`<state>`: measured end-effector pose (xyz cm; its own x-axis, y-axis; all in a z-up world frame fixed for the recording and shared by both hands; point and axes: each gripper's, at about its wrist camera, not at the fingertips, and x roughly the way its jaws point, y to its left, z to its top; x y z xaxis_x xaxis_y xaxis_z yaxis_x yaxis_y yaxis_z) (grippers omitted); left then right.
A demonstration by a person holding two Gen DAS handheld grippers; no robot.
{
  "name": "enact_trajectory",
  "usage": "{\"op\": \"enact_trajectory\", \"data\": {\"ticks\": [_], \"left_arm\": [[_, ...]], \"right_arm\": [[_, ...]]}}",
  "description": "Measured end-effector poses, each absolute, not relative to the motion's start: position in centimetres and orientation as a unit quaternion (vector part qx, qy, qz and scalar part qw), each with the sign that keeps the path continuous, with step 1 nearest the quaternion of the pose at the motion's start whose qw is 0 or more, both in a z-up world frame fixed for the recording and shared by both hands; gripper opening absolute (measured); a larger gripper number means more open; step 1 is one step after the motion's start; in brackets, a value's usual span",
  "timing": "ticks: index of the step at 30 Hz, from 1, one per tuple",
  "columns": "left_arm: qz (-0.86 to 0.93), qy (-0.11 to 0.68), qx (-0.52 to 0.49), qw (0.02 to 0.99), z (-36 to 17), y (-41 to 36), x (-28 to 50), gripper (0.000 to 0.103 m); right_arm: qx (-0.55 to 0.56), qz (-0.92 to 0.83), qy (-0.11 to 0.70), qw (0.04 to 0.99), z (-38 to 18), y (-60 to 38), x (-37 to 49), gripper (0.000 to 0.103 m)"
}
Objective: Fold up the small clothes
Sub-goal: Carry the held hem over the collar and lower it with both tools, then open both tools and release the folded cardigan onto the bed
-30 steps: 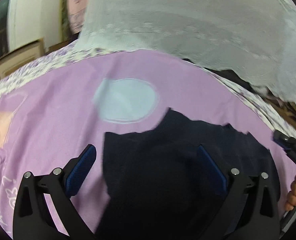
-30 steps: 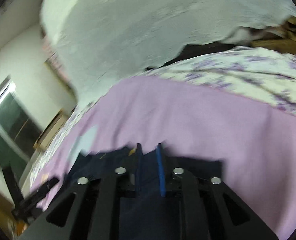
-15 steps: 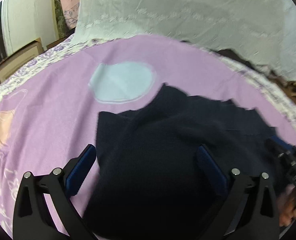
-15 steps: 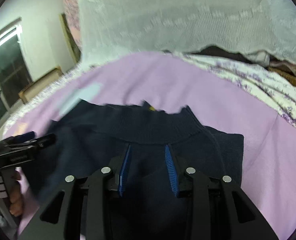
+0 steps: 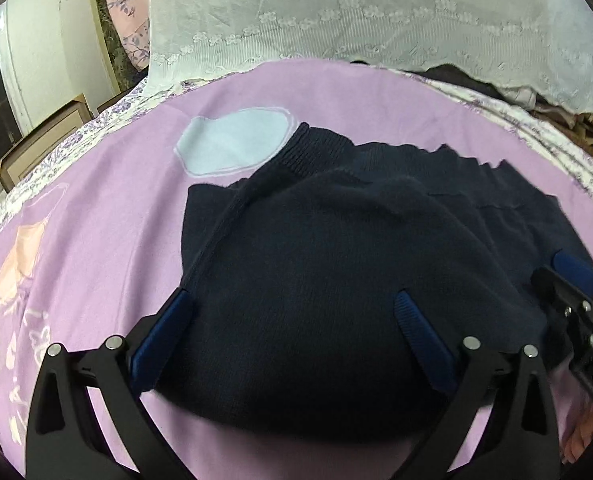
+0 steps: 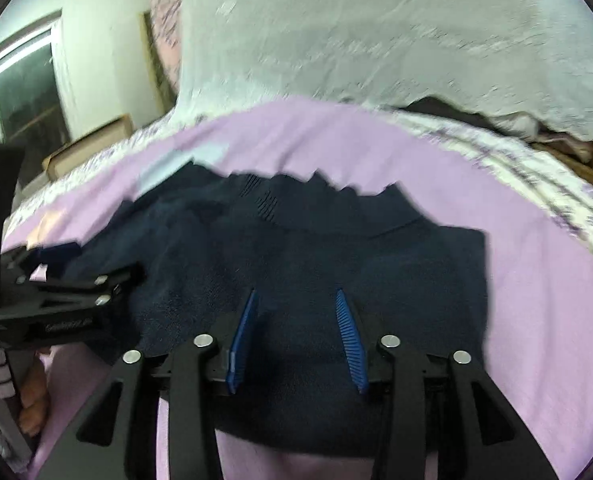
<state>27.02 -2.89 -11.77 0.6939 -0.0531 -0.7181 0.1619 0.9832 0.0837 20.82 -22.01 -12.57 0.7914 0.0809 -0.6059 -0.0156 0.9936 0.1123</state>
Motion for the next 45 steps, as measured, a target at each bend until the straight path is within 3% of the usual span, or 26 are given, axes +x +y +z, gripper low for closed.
{"op": "enact_trajectory", "data": {"ticks": [2, 7, 9, 20, 28, 33, 45], "left_arm": [[-0.061, 0.389, 0.068, 0.917, -11.8, -2.9, 26.0, 0.099], [-0.047, 0.407, 0.075, 0.909, -12.8, -3.0, 25.2, 0.099], [-0.04, 0.407, 0.082, 0.909, -13.0, -3.2, 25.0, 0.099], [-0.032, 0.41, 0.056, 0.91, -13.6, -2.6, 21.9, 0.099], [-0.063, 0.375, -0.047, 0.924, -12.0, 0.7, 18.9, 0.099], [-0.07, 0.341, -0.042, 0.937, -11.0, 0.4, 16.7, 0.098], [-0.069, 0.288, -0.023, 0.955, -9.5, -0.5, 12.8, 0.099]], "right_arm": [[0.062, 0.019, 0.344, 0.937, -13.2, -22.5, 20.7, 0.057], [0.064, 0.022, 0.375, 0.924, -14.1, -22.6, 20.2, 0.062], [0.043, 0.021, 0.386, 0.921, -14.4, -21.8, 19.6, 0.07], [0.078, 0.034, 0.383, 0.92, -14.5, -22.5, 16.9, 0.081], [0.143, -0.005, 0.33, 0.933, -13.6, -25.1, 13.2, 0.081], [0.181, -0.036, 0.28, 0.942, -12.6, -26.7, 10.3, 0.081], [0.143, -0.06, 0.216, 0.964, -10.6, -25.0, 6.3, 0.084]]}}
